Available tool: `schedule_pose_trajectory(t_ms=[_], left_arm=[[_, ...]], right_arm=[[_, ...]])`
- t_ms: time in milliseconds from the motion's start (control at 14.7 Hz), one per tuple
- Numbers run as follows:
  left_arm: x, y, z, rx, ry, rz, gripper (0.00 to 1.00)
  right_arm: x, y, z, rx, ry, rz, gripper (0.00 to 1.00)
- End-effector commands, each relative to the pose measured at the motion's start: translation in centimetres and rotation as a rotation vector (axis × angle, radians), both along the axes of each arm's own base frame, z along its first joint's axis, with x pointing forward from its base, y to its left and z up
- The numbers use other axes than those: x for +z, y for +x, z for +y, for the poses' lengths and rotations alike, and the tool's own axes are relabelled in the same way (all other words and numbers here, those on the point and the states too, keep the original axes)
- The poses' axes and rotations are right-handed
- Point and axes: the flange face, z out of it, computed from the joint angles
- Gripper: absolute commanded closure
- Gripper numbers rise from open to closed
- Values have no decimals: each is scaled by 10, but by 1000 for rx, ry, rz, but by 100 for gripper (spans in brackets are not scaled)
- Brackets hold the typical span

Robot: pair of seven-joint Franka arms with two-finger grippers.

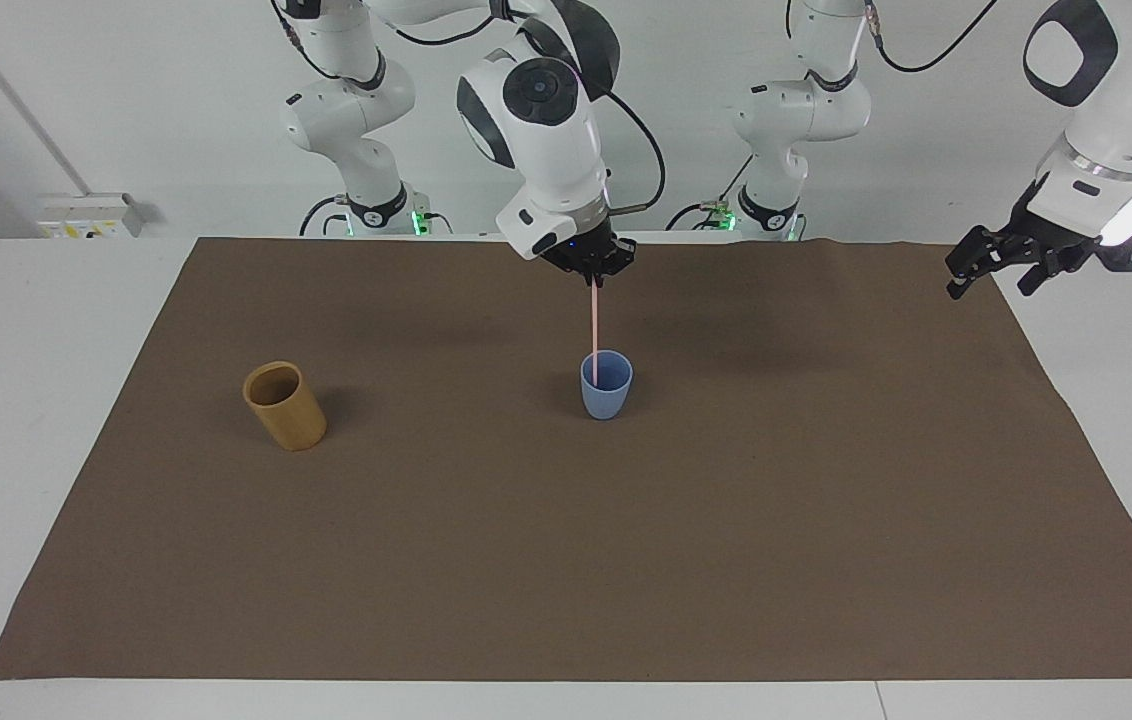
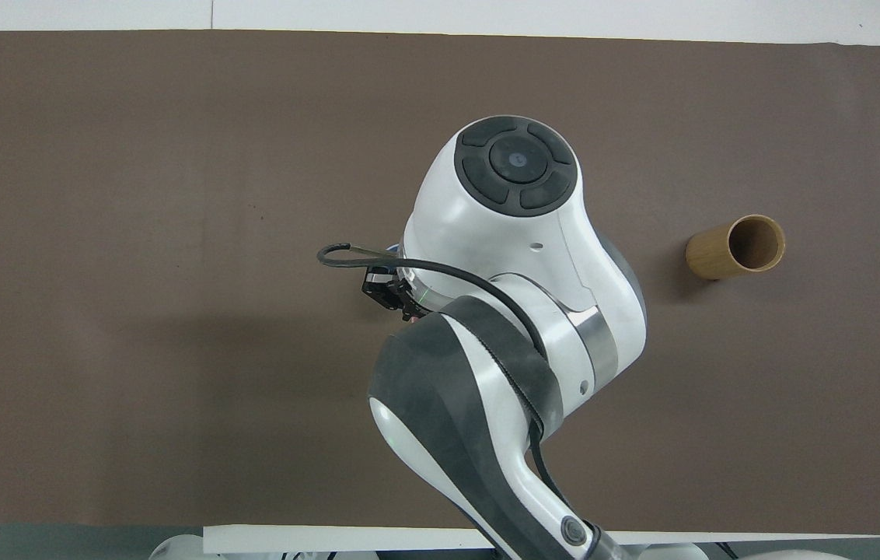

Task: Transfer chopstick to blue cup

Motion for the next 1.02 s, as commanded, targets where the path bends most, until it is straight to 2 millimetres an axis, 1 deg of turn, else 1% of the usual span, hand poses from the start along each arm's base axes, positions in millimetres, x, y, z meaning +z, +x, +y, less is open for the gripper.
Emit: schedule_pose_trajectory(t_ms=[0, 68, 204, 272, 340, 408, 476, 544, 612, 680, 748, 816, 883, 951], left_arm=[[3, 4, 6, -14, 17, -12, 0], [3, 4, 7, -13, 17, -12, 0], [4, 6, 7, -13, 17, -23, 0], [4, 7, 7, -13, 17, -32, 0], [5, 6, 8, -11, 17, -32, 0], [5, 6, 9, -10, 17, -32, 0], [5, 6, 9, -10, 17, -32, 0], [4, 6, 9, -11, 17, -31, 0], [4, 6, 9, -11, 17, -26, 0], [4, 4, 10, -10, 17, -18, 0], [4, 4, 10, -10, 17, -17, 0], [4, 4, 9, -11, 17, -17, 0], [4, 4, 9, -11, 17, -17, 0], [4, 4, 9, -11, 17, -15, 0]], right_arm=[[8, 5, -13, 31, 33, -36, 0], [17, 16, -20, 16, 37, -56, 0], [36, 35, -46, -16, 14, -123, 0], [52, 48, -65, -33, -5, -170, 0], [63, 59, -86, -42, -14, -197, 0], [76, 68, -114, -39, -17, -223, 0], [86, 76, -149, -26, -20, -243, 0], [92, 84, -191, 5, -32, -245, 0], [97, 88, -232, 54, -51, -243, 0], [102, 88, -268, 104, -81, -244, 0], [108, 87, -309, 156, -138, -244, 0], [120, 83, -343, 198, -198, -253, 0], [129, 78, -368, 227, -234, -237, 0], [138, 74, -388, 252, -237, -220, 0]])
